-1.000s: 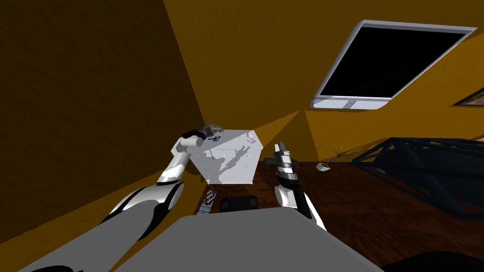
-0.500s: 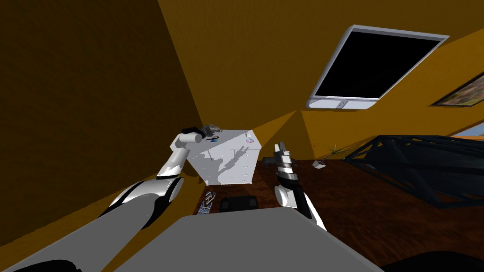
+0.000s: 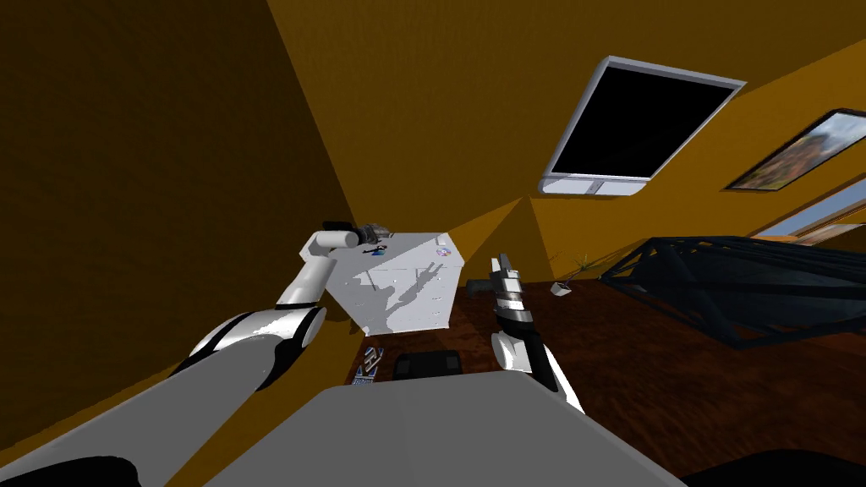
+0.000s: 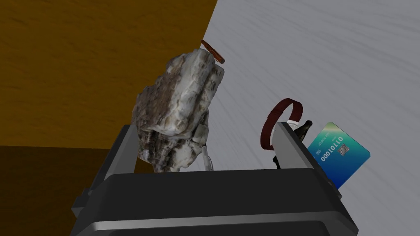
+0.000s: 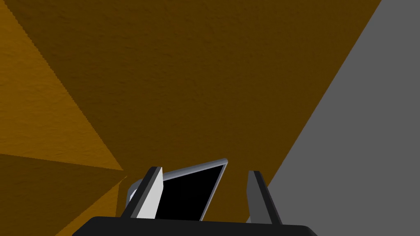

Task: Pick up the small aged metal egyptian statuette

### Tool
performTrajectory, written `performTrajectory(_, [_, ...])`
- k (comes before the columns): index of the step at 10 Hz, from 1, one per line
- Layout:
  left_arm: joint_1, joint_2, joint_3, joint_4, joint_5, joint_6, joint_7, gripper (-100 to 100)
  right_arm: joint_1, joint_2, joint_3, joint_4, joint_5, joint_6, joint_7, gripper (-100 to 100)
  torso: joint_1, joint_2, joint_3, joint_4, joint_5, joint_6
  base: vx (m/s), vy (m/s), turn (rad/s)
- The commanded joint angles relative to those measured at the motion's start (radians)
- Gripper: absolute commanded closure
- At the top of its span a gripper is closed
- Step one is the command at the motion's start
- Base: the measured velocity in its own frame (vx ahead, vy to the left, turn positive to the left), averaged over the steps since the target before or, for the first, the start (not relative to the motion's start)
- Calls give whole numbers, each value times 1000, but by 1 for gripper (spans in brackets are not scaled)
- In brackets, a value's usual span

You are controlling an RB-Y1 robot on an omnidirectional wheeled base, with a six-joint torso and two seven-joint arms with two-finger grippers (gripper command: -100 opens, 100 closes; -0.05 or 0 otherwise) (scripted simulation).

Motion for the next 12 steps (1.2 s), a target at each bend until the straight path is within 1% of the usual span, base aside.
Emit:
performTrajectory(1, [-13, 6, -2, 25, 8, 34, -4, -100, 0, 0, 0, 0, 0, 0, 0, 0, 0, 0, 0, 0, 0, 0, 6, 5, 11])
performTrajectory(2, [-58, 38, -8, 66, 29, 72, 11, -100, 0, 0, 0, 0, 0, 0, 0, 0, 0, 0, 0, 0, 0, 0, 16, 7, -157])
performTrajectory(3, [-58, 38, -8, 80, 29, 100, 11, -100, 0, 0, 0, 0, 0, 0, 0, 0, 0, 0, 0, 0, 0, 1, 15, 16, -87])
performTrajectory(4, [-58, 38, -8, 80, 29, 115, 11, -100, 0, 0, 0, 0, 0, 0, 0, 0, 0, 0, 0, 0, 0, 0, 6, 8, 11])
performTrajectory(5, [-100, 70, -15, 117, 48, 156, 25, -100, 0, 0, 0, 0, 0, 0, 0, 0, 0, 0, 0, 0, 0, 0, 18, 10, -142])
performTrajectory(6, [-100, 70, -15, 135, 48, 183, 25, -100, 0, 0, 0, 0, 0, 0, 0, 0, 0, 0, 0, 0, 0, 1, 22, 19, -93])
performTrajectory(7, [-100, 70, -15, 135, 48, 196, 25, -100, 0, 0, 0, 0, 0, 0, 0, 0, 1, -1, 0, 0, 0, 0, 10, 10, 4])
performTrajectory(8, [-139, 102, -23, 182, 67, 231, 39, -100, 0, 0, 0, 0, 0, 0, 0, 0, 0, 0, 0, 0, 0, 0, 24, 13, -164])
performTrajectory(9, [-139, 102, -23, 189, 67, 260, 39, -100, 0, 0, 0, 0, 0, 0, 0, 0, 0, -1, 0, 0, 0, 1, 27, 20, -91])
performTrajectory(10, [-139, 102, -23, 189, 67, 275, 39, -100, 0, 0, 0, 0, 0, 0, 0, 0, 1, -1, -1, 0, 0, 0, 12, 9, 15])
performTrajectory(11, [-174, 133, -32, 232, 85, 311, 52, -100, 0, 0, 0, 0, 0, 0, 0, 0, 0, 0, 0, 0, 0, 0, 24, 15, -156])
performTrajectory(12, [-174, 133, -32, 243, 85, 340, 52, -100, 0, 0, 0, 0, 0, 0, 0, 0, 0, -1, 0, 0, 0, 0, 27, 29, -88])
